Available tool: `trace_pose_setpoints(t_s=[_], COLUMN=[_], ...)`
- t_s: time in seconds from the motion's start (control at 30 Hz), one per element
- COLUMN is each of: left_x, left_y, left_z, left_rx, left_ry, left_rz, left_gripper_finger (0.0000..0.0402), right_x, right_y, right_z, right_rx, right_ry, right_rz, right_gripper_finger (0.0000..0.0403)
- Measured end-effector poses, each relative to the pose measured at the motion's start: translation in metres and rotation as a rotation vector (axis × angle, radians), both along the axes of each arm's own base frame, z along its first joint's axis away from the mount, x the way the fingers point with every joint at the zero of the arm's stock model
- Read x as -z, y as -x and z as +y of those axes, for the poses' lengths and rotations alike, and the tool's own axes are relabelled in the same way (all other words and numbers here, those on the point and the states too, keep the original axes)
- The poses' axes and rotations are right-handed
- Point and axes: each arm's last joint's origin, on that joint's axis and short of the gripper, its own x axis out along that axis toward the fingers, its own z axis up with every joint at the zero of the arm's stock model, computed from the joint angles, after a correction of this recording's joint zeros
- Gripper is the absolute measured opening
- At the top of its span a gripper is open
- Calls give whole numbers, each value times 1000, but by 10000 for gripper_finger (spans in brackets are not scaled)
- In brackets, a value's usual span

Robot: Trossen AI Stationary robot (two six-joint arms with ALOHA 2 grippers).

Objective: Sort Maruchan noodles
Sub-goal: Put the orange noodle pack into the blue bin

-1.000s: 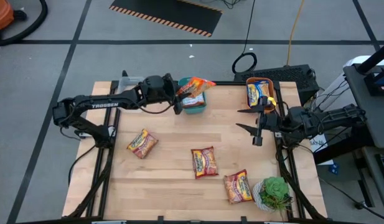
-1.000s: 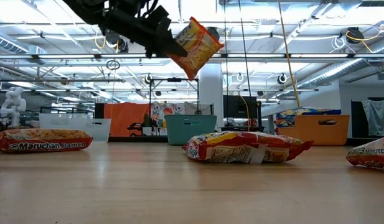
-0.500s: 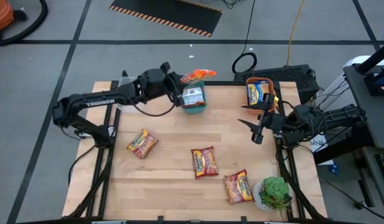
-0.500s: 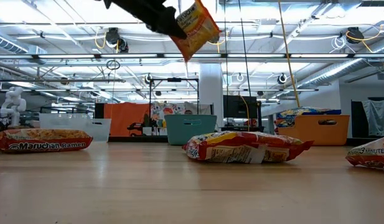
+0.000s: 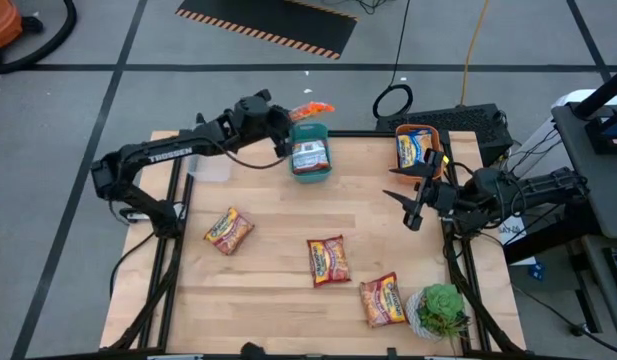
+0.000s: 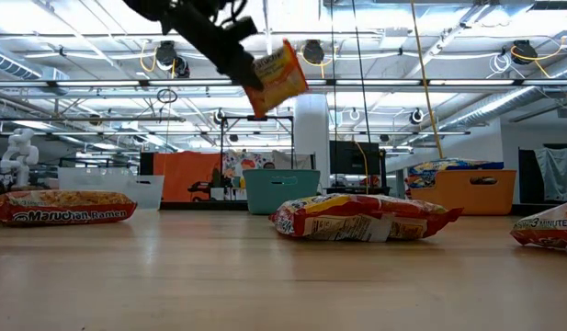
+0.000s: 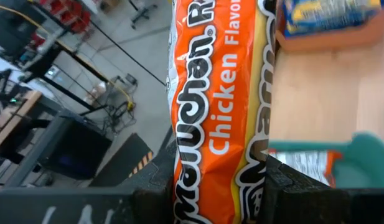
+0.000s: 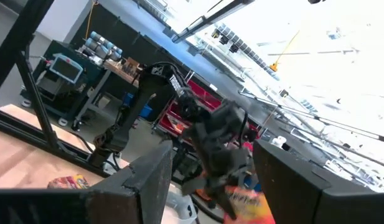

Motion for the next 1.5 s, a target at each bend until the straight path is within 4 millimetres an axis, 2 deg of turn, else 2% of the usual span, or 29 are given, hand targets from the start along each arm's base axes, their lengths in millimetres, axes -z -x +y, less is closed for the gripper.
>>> trace_pose_setpoints(t_s=[0.33,0.6,0.77,1.23,1.5], left_x=[64,99,102,107,113], left_y=[-33,-42,-43,-40,-41], left_z=[12,22,22,17,-3], left_rx=[52,-61,-70,-90,-97], left_ry=[19,-39,-58,10,54], left_rz=[224,394,417,448,516], left_gripper_finger=[122,122,131,215,225], right_x=[0,0,0,0,0], right_y=[-1,-1,-1,-1,-1], right_z=[-6,-8,-8,-8,-8], right_rx=[42,55,54,51,45], right_ry=[6,4,5,-7,-30], right_rz=[1,1,1,0,-3], right_gripper_finger=[215,215,215,215,215])
